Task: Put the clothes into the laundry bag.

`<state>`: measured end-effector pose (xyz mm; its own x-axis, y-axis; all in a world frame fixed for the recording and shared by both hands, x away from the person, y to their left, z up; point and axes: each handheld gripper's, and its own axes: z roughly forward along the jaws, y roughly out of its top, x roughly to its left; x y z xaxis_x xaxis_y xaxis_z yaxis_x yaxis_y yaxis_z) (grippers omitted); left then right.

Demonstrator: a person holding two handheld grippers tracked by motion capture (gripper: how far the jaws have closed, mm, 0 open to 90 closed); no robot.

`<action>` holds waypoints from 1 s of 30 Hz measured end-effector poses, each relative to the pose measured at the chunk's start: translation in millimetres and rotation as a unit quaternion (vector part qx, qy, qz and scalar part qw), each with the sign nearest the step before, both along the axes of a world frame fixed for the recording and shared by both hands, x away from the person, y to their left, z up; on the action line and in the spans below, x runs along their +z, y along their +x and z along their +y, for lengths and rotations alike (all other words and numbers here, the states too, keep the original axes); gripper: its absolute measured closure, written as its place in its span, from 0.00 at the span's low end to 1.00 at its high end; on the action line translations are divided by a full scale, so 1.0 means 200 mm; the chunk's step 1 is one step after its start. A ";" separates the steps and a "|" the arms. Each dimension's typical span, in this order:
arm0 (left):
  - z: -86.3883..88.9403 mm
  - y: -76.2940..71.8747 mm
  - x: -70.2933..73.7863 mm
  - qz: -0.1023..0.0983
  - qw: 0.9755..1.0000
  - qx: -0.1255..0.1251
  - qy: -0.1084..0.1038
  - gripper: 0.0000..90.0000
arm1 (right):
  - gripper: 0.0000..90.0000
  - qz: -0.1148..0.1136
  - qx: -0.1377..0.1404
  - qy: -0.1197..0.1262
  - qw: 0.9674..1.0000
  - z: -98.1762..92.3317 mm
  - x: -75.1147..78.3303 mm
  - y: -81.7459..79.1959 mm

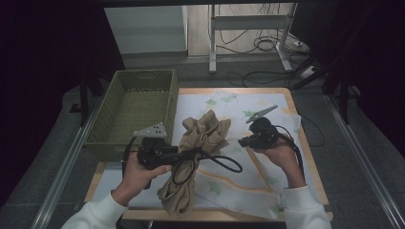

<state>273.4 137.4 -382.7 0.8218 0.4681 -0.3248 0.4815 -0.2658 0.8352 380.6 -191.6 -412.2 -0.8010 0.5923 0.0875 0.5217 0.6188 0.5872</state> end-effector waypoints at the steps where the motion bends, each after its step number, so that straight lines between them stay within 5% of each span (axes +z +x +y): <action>1: 0.00 0.00 0.00 0.001 1.000 0.000 0.003 0.86 | 0.96 0.000 -0.001 0.001 1.000 0.00 0.00 0.00; 17: -0.06 0.00 -0.08 0.021 0.999 -0.018 0.019 0.86 | 0.96 -0.001 -0.004 0.003 1.000 -0.01 0.01 0.00; 30: -0.14 0.02 -0.21 0.045 0.996 -0.026 0.072 0.87 | 0.96 -0.002 -0.005 0.003 1.000 -0.01 0.01 0.00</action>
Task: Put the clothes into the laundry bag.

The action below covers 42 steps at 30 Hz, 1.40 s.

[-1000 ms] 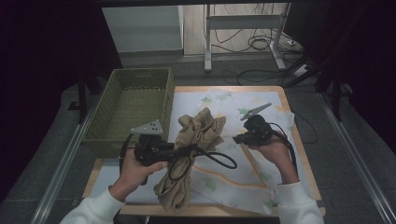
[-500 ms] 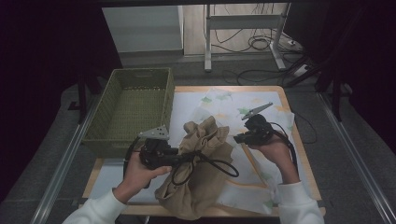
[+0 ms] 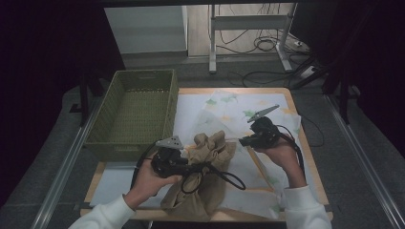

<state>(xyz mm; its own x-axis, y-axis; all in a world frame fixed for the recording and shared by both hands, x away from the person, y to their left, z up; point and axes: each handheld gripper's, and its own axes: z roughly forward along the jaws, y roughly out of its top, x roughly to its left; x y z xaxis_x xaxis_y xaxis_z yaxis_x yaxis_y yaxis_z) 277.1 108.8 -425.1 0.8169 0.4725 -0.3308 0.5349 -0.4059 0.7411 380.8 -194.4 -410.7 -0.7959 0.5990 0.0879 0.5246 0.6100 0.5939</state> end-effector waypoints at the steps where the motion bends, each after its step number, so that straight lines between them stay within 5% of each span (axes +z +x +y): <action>1: -0.01 0.00 -0.01 0.002 1.000 -0.002 0.002 0.87 | 0.96 0.000 -0.001 0.001 1.000 0.00 0.00 0.00; 18: -0.12 0.06 -0.13 0.031 0.999 -0.010 0.038 0.87 | 0.96 -0.005 0.000 0.004 1.000 -0.01 0.01 0.00; 42: -0.31 0.15 -0.23 0.021 0.996 -0.024 0.082 0.87 | 0.96 -0.009 0.002 0.011 1.000 -0.01 0.03 -0.01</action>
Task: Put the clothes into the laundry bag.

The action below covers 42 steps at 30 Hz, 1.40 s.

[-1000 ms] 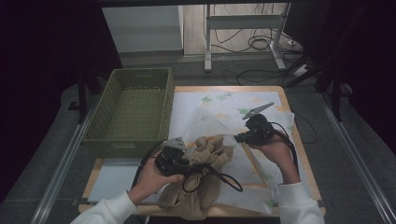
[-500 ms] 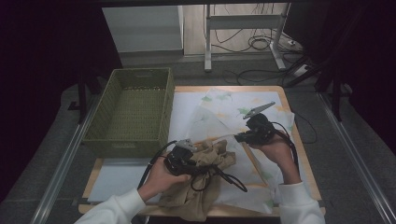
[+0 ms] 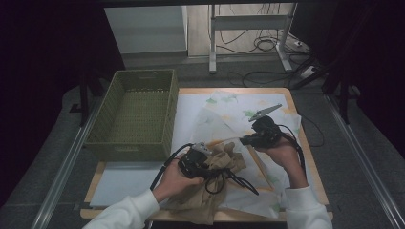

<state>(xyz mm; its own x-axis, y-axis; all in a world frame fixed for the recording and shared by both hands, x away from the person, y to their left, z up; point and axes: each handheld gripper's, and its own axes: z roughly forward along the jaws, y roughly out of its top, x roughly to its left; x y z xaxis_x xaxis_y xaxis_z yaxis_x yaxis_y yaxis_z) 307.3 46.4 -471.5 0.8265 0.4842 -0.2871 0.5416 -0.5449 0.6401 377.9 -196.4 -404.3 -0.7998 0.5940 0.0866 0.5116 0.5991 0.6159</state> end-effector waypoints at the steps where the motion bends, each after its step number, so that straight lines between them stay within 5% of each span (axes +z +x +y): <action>1: -0.01 0.00 0.00 -0.002 1.000 0.000 0.000 0.87 | 0.96 0.000 0.001 0.001 1.000 0.00 0.00 0.00; 16: -0.10 0.07 -0.05 -0.001 1.000 0.005 0.008 0.87 | 0.96 -0.001 0.004 0.008 1.000 0.00 0.02 -0.01; 19: -0.12 0.08 -0.04 -0.020 1.000 0.012 0.020 0.87 | 0.96 -0.001 0.004 0.008 1.000 0.00 0.02 -0.01; 27: -0.16 0.13 -0.06 -0.030 0.999 0.022 0.032 0.87 | 0.96 -0.006 0.006 0.008 1.000 0.01 0.03 -0.02; 31: -0.18 0.15 -0.05 -0.057 0.997 0.030 0.038 0.87 | 0.96 -0.005 0.006 0.013 1.000 0.00 0.03 -0.02; 42: -0.23 0.20 -0.06 -0.073 0.996 0.041 0.043 0.86 | 0.96 -0.005 0.007 0.018 1.000 0.00 0.04 -0.02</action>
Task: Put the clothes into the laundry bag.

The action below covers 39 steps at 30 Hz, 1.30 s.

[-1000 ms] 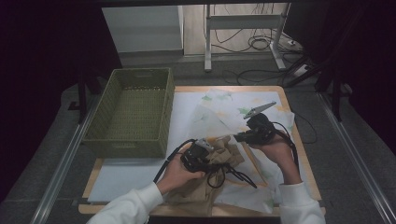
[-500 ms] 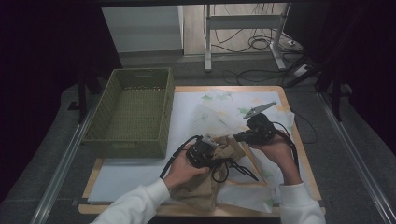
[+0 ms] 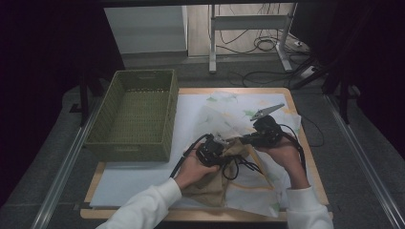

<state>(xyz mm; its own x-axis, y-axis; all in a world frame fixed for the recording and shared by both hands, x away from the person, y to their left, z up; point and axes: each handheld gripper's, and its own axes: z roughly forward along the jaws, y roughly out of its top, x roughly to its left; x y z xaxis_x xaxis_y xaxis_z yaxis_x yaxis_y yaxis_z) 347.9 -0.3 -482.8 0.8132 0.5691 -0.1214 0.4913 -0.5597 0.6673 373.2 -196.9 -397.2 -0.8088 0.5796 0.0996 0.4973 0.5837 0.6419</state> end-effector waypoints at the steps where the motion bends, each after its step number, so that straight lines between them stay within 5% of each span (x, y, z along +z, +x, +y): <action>1: 0.00 0.00 0.00 -0.002 1.000 0.001 0.002 0.86 | 0.96 0.000 0.000 0.000 1.000 0.00 0.00 0.00; 32: -0.11 0.08 -0.05 -0.030 0.999 0.011 0.014 0.85 | 0.96 -0.003 -0.002 0.003 1.000 -0.01 0.00 0.00; 36: -0.11 0.06 -0.06 -0.035 0.999 0.010 0.010 0.77 | 0.96 -0.003 -0.002 0.004 1.000 -0.01 0.00 0.00; 39: -0.10 0.02 -0.05 -0.026 1.000 0.008 -0.006 0.60 | 0.96 -0.002 -0.005 0.003 1.000 -0.02 0.00 0.01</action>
